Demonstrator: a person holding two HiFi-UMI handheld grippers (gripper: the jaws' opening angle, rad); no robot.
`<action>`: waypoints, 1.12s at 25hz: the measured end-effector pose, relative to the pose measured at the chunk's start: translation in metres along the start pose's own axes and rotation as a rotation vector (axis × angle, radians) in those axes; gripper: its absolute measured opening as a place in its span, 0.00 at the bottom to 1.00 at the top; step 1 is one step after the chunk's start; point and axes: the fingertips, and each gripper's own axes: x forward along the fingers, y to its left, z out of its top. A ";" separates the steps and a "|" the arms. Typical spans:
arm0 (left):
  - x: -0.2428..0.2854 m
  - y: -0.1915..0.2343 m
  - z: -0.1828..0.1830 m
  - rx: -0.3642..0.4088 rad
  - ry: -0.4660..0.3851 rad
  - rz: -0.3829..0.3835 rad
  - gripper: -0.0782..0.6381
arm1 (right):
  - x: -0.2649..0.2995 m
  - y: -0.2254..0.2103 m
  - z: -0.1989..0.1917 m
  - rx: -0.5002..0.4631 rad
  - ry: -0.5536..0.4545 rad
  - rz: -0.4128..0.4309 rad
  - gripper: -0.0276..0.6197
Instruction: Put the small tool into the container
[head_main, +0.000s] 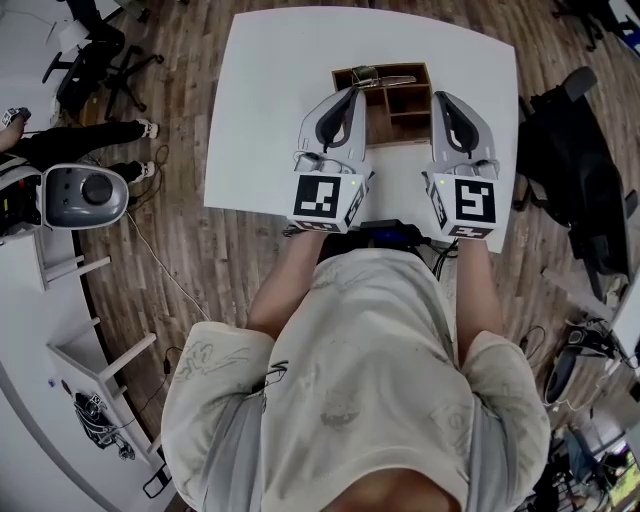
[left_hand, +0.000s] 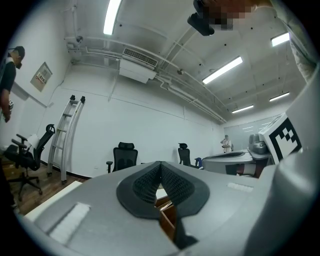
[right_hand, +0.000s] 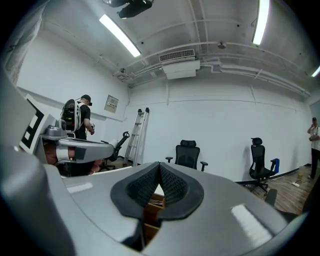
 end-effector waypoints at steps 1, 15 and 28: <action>-0.002 -0.002 0.000 0.000 -0.002 0.002 0.11 | -0.003 -0.001 0.001 0.002 -0.005 -0.004 0.05; -0.019 -0.001 0.004 -0.010 -0.009 0.011 0.11 | -0.015 0.005 0.010 -0.013 -0.011 -0.011 0.05; -0.034 0.004 -0.001 -0.009 -0.005 0.016 0.11 | -0.025 0.018 0.012 -0.018 -0.015 -0.013 0.05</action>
